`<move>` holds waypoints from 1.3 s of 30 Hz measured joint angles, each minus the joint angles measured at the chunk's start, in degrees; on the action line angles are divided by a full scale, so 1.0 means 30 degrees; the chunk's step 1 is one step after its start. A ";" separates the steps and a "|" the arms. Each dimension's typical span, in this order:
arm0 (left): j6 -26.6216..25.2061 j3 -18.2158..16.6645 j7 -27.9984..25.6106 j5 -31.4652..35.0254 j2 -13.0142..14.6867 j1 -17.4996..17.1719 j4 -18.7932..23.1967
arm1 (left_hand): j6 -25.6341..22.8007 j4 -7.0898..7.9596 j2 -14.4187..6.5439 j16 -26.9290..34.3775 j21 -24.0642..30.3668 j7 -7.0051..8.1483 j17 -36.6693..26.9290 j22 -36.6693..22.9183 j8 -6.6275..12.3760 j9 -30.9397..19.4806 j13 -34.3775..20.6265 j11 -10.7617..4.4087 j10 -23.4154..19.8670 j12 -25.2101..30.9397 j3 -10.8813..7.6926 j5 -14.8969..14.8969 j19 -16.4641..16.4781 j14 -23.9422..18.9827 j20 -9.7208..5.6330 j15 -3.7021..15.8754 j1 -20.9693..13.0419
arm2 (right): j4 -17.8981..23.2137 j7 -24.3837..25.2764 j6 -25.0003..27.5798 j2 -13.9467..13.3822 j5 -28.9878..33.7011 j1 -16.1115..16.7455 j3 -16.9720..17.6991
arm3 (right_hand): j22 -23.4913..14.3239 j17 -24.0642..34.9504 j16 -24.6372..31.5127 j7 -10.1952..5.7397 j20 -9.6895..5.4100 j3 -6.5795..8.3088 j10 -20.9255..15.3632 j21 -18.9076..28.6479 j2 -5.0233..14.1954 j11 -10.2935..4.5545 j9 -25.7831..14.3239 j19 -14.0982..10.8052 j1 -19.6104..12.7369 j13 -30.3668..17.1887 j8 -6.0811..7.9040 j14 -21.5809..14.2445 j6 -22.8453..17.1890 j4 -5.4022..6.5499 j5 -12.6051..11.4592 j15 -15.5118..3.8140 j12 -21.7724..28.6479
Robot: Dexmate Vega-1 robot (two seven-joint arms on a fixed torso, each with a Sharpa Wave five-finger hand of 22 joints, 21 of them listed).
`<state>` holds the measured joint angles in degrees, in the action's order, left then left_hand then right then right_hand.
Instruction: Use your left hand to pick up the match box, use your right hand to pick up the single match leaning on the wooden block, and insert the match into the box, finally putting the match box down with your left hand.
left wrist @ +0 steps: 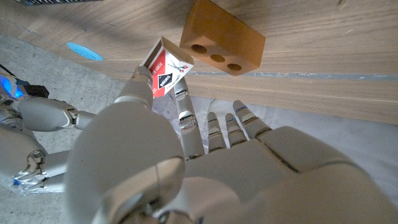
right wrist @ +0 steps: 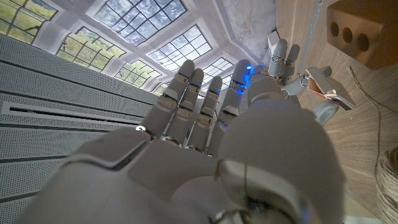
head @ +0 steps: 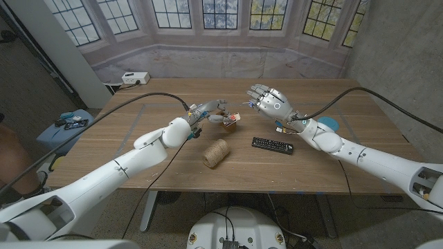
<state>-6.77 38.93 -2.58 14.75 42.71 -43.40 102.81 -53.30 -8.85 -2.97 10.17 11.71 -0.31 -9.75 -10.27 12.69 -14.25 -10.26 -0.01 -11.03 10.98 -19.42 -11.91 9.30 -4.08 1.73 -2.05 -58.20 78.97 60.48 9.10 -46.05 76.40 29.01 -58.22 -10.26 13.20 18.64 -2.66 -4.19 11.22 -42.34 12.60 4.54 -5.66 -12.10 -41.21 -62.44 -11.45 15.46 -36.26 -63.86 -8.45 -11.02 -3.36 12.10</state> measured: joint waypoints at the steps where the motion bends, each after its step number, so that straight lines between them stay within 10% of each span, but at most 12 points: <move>1: 0.0090 -0.0001 0.0041 -0.0011 0.0006 0.0026 -0.0066 | 0.0001 0.0000 0.0000 0.0002 0.0000 0.0001 0.0000 0.0001 0.0000 0.0000 0.0000 0.0000 -0.0001 0.0000 0.0000 0.0000 0.0000 0.0041 0.0000 0.0041 0.0000 | 0.0063 0.0007 0.0089 -0.0030 0.0057 0.0059 0.0048 | 0.0000 0.0000 0.0000 0.0000 0.0000 0.0000 0.0000 0.0000 0.0000 0.0000 0.0001 0.0000 0.0000 -0.0001 0.0000 0.0000 0.0000 0.0000 0.0000 0.0000 0.0000; 39: 0.4577 0.0177 0.2490 -0.0888 -0.0382 0.1383 -0.2700 | 0.0102 -0.0001 0.0000 -0.0071 -0.0126 0.0102 0.0004 0.0005 -0.0049 0.0055 0.0000 -0.0171 0.0511 0.0001 -0.0001 0.0000 -0.0239 0.0620 -0.0238 0.0203 0.0000 | 0.1753 -0.0401 0.1352 -0.0915 0.1553 0.1583 0.1238 | 0.0000 -0.0004 0.0000 -0.0001 0.0001 -0.0083 -0.0102 0.0000 0.0051 0.0104 0.0001 0.0001 -0.0052 -0.0001 -0.0071 -0.0100 0.0002 0.0078 0.0000 -0.0100 0.0000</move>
<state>6.96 39.46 4.88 12.08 41.57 -39.25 94.70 -53.00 -8.86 -2.97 9.96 11.33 -0.01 -9.73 -10.26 12.54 -14.08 -10.26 -0.52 -9.49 10.98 -19.43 -11.91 8.58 -2.22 1.02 -1.44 -58.20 84.23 59.27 13.16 -48.80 81.06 33.76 -54.51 -10.26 13.19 18.64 -2.66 -4.19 10.97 -42.65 12.60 4.70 -5.35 -12.09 -41.20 -62.59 -11.46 15.25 -36.56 -63.86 -8.21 -11.02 -3.66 12.10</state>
